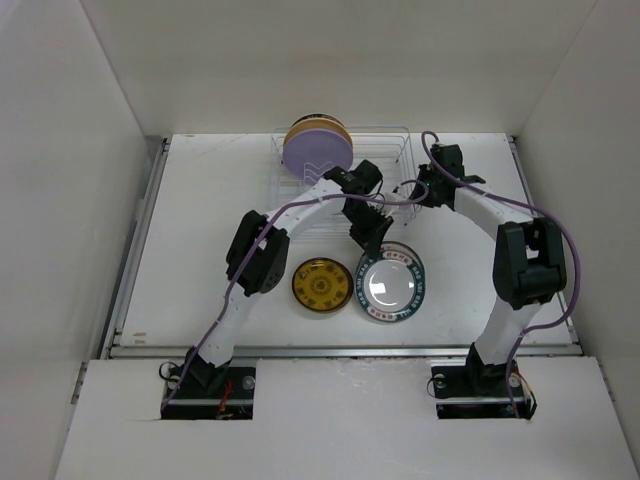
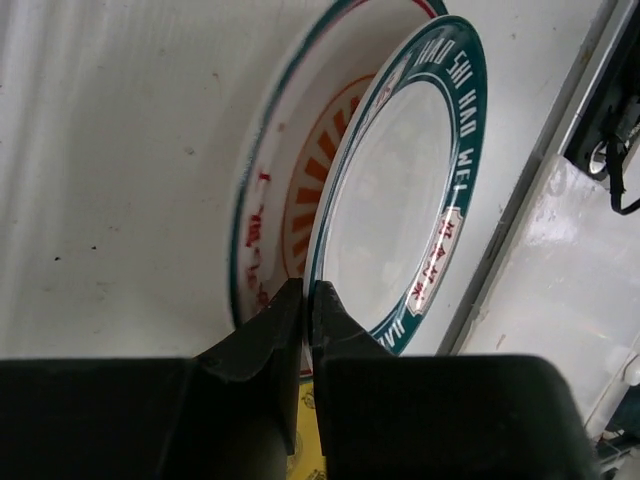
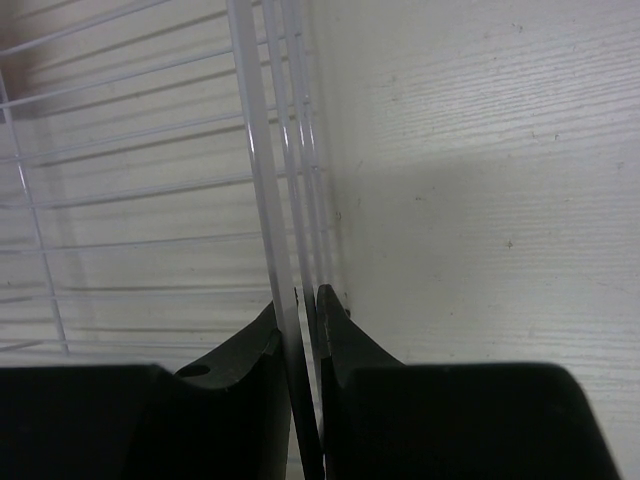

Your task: Unload the plates from the dish rack

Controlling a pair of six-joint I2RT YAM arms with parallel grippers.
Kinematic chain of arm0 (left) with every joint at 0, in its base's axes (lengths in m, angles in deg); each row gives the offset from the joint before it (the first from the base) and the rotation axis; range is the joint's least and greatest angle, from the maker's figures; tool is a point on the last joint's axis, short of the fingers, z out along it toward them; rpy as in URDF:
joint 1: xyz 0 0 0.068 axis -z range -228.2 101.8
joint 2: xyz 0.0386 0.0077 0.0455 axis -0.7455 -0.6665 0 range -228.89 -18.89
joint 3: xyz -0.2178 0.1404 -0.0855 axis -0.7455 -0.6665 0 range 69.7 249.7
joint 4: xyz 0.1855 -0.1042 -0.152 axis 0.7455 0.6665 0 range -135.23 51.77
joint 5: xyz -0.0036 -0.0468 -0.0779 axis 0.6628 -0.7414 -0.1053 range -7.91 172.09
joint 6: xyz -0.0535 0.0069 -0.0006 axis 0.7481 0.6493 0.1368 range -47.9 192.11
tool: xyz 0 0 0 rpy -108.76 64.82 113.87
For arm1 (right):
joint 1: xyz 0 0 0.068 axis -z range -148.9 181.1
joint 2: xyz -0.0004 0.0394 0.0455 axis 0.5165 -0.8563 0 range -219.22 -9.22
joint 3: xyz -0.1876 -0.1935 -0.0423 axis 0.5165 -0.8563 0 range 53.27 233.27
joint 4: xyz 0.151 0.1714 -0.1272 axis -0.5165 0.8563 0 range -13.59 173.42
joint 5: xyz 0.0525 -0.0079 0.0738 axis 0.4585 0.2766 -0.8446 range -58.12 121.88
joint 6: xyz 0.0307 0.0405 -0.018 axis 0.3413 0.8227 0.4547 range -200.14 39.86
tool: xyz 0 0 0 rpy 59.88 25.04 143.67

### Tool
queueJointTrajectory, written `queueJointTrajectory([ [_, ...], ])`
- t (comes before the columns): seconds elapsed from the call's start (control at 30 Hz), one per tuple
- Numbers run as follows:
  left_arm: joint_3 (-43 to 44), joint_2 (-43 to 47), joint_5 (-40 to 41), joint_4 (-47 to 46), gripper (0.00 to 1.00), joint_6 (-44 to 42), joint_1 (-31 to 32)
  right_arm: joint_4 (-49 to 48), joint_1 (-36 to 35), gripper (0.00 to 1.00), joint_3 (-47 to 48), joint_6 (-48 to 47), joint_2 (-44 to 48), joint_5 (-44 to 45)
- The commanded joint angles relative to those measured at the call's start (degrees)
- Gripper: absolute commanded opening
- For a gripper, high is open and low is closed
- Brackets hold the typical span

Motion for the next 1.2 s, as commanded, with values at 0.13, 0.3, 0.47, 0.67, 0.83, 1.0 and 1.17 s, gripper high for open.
queueJointTrajectory([
  [0.13, -0.02, 0.69, 6.14, -2.63, 0.03, 1.27, -0.6, -5.79, -0.22, 0.18, -2.66, 4.82, 5.8, -1.52],
  [0.3, 0.67, 2.89, 3.34, -3.96, 0.0, 2.41, -1.65, -6.32, -0.22, 0.18, -3.72, 4.82, 6.95, -1.52],
  [0.47, 1.91, 3.95, -1.31, -2.82, 0.0, 3.74, -2.88, -6.32, -0.22, 0.18, -4.33, 4.82, 7.47, -2.84],
  [0.67, 2.96, 3.95, -3.51, -2.82, 0.0, 5.84, -5.34, -5.79, -0.22, 0.18, -3.81, 4.82, 8.0, -2.84],
  [0.83, 4.2, 3.42, -4.14, -3.52, 0.0, 8.13, -7.62, -4.65, -0.22, 0.18, -3.28, 4.82, 6.95, -2.84],
  [1.0, 4.2, 3.95, -0.98, -3.52, 0.0, 8.13, -8.33, -4.65, -0.22, 0.18, -3.28, 4.82, 6.95, -3.36],
  [1.17, 4.72, 2.1, 0.26, -2.99, 0.0, 8.13, -8.33, -5.17, -0.22, 0.18, -3.28, 4.82, 6.95, -3.36],
])
